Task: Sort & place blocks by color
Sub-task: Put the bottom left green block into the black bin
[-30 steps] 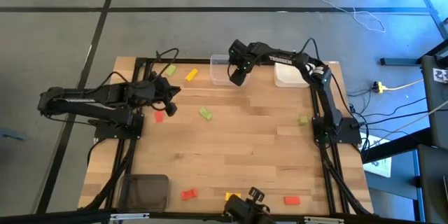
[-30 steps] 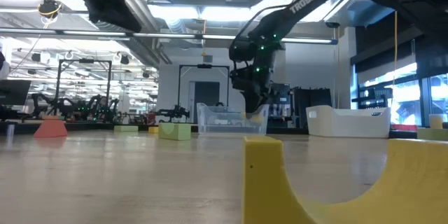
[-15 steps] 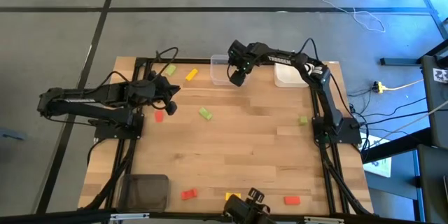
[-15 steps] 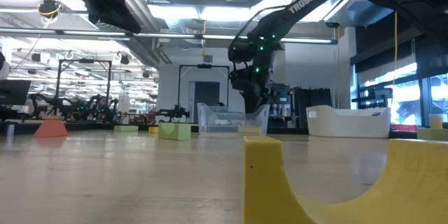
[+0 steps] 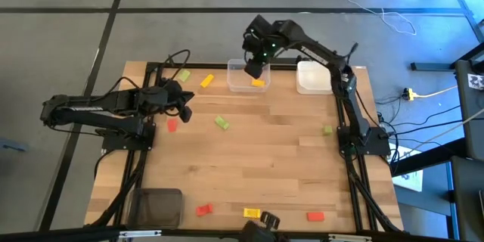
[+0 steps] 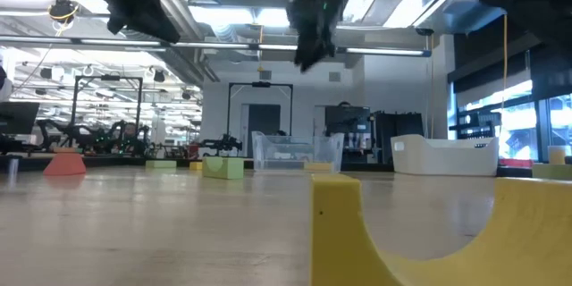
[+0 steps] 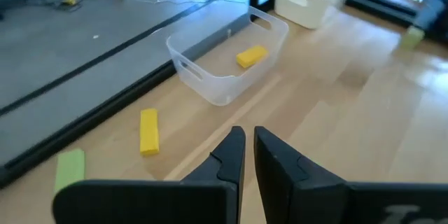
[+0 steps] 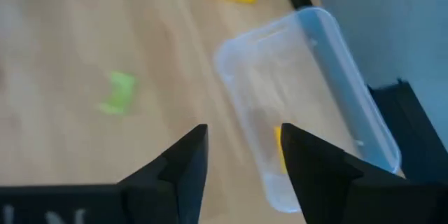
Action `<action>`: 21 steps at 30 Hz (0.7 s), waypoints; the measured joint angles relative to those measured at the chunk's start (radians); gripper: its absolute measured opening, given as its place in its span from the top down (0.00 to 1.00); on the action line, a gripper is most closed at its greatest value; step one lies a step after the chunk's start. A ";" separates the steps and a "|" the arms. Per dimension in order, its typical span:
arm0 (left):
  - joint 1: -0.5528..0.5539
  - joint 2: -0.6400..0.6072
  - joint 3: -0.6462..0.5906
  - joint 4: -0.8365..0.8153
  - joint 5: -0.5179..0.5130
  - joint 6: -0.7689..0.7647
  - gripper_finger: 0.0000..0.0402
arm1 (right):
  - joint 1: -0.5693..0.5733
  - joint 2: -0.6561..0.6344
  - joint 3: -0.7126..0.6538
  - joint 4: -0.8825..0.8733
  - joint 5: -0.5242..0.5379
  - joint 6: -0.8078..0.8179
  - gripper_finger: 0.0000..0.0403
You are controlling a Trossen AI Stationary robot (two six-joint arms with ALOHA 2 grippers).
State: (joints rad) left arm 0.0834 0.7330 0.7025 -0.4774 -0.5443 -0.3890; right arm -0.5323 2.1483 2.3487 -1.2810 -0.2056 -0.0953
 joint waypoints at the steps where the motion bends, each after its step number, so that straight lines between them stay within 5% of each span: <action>1: 0.000 0.000 0.000 0.000 -0.004 -0.022 0.94 | 0.006 -0.038 -0.039 0.021 -0.022 0.008 0.55; 11: -0.001 0.000 0.000 0.000 0.039 0.087 0.94 | 0.107 -0.198 -0.100 -0.304 -0.103 0.119 0.55; 21: 0.000 0.000 0.000 -0.002 -0.015 0.071 0.94 | 0.321 -0.260 -0.129 -0.288 -0.123 0.226 0.55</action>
State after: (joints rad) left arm 0.0830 0.7326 0.7025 -0.4789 -0.5598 -0.3179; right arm -0.2117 1.8885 2.2200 -1.5693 -0.3290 0.1307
